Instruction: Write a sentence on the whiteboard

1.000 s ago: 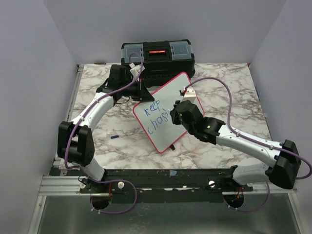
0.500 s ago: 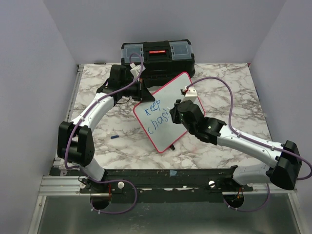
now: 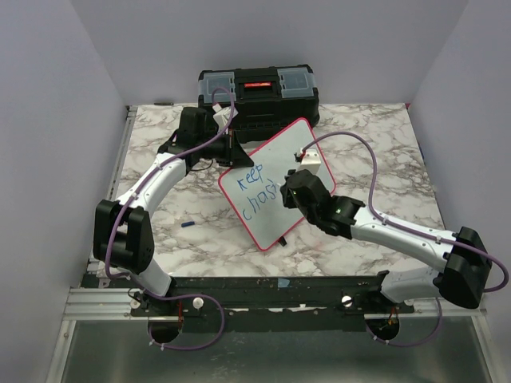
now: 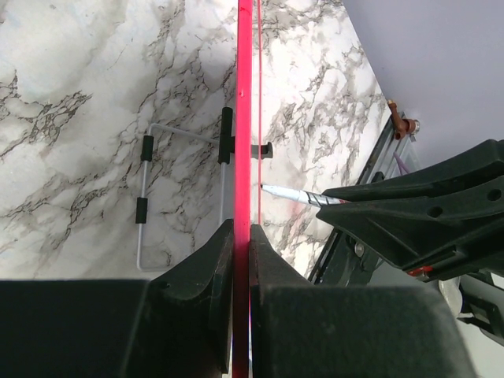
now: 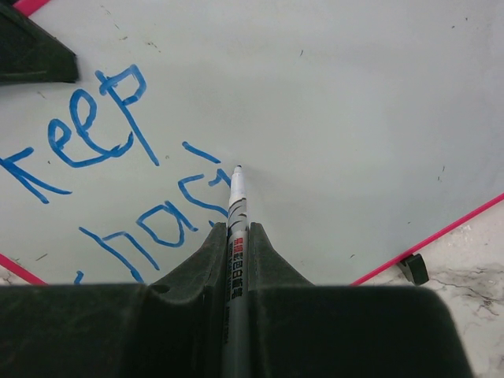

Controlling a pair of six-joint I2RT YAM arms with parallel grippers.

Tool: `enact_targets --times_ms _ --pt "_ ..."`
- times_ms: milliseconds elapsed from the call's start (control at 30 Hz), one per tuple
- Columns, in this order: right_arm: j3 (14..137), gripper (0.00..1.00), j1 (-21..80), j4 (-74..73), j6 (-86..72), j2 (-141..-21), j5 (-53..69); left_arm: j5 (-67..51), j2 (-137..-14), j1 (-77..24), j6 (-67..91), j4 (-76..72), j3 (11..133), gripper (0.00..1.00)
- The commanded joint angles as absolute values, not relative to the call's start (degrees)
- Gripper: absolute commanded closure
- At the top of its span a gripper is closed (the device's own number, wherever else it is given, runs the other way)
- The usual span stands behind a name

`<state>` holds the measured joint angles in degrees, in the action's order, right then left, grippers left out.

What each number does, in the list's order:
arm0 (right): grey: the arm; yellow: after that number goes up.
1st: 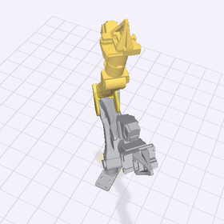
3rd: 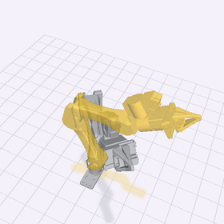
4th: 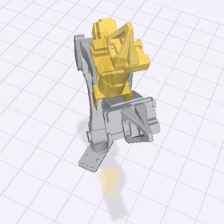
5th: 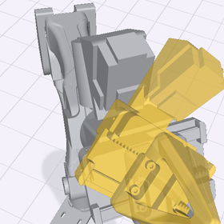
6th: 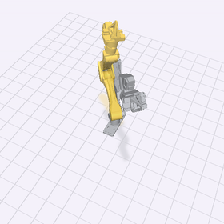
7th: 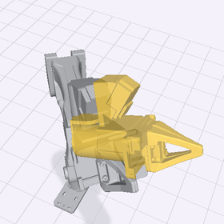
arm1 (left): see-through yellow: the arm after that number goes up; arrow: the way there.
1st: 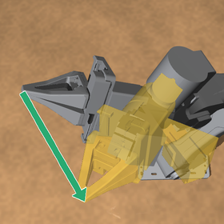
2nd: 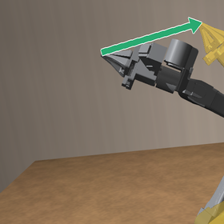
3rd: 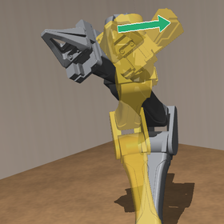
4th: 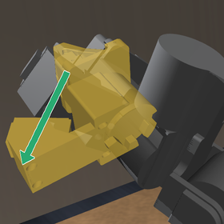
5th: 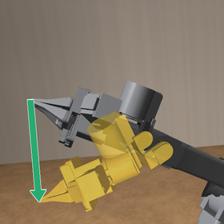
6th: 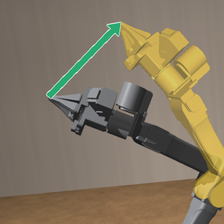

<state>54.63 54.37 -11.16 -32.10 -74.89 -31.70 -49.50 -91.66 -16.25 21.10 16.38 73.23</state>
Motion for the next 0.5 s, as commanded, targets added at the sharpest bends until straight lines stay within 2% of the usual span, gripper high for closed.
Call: enact_targets --times_ms 0,467 --pt "53.66 0.99 54.32 -10.11 -33.22 -74.4 -33.83 -52.16 -89.78 -16.7 21.09 14.6 74.07 1.0" --pt "53.8 1.0 53.81 -8.23 -32.16 -77.58 -32.14 -51.24 -88.76 -16.7 19.6 17.16 74.62 1.0"
